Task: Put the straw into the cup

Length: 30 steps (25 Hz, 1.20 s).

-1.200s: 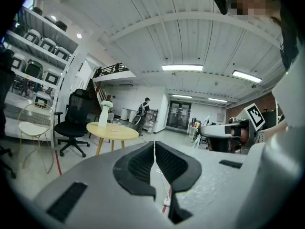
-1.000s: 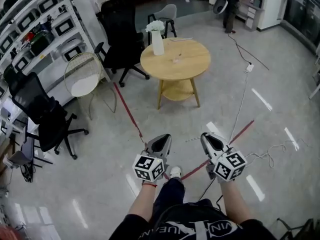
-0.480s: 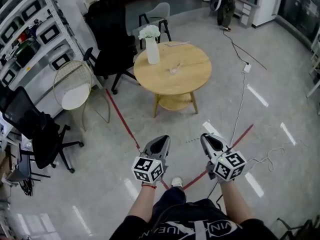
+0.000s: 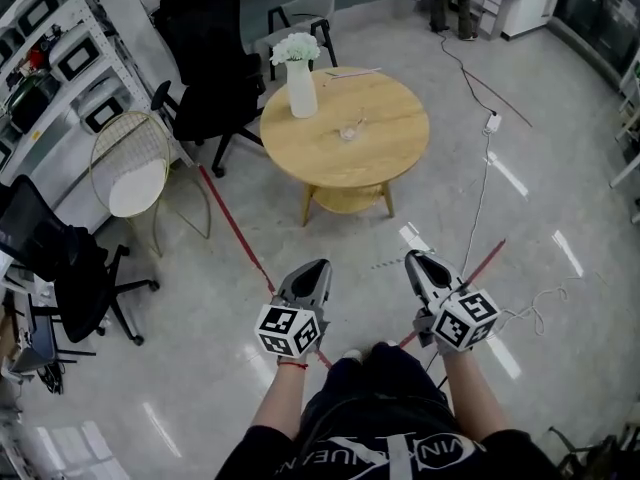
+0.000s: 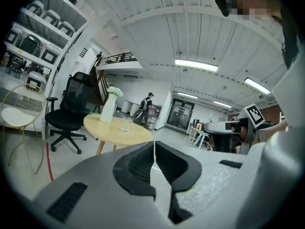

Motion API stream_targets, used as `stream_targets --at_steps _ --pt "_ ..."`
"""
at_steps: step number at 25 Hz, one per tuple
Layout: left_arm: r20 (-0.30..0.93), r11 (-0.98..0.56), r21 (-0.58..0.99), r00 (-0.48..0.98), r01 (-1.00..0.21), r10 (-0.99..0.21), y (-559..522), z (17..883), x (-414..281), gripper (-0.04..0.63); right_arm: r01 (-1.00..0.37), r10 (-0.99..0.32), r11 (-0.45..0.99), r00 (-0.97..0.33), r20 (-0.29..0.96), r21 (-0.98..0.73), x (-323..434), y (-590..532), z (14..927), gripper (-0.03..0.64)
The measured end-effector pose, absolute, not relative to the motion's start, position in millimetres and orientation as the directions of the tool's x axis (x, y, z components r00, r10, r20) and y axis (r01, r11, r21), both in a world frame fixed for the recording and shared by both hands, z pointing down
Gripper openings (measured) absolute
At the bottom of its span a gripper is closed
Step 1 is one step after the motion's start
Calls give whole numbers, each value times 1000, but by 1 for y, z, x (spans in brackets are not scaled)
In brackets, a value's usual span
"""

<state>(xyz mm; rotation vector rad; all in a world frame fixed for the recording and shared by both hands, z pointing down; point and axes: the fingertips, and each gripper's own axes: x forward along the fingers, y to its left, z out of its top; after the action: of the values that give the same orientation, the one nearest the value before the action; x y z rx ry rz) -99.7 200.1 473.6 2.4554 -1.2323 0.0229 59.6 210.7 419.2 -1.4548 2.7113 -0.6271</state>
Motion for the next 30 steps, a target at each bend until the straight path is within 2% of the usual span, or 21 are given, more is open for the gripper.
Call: stream_targets --at_steps 14,30 --pt "186 -539 302 603 -786 -776 87 471 -89 17 -731 -742 581 -656 136 -357 37 85 416 20" --pt "232 -517 297 586 -803 -777 -64 478 -45 17 -680 -706 616 -700 103 -398 68 -71 419 20"
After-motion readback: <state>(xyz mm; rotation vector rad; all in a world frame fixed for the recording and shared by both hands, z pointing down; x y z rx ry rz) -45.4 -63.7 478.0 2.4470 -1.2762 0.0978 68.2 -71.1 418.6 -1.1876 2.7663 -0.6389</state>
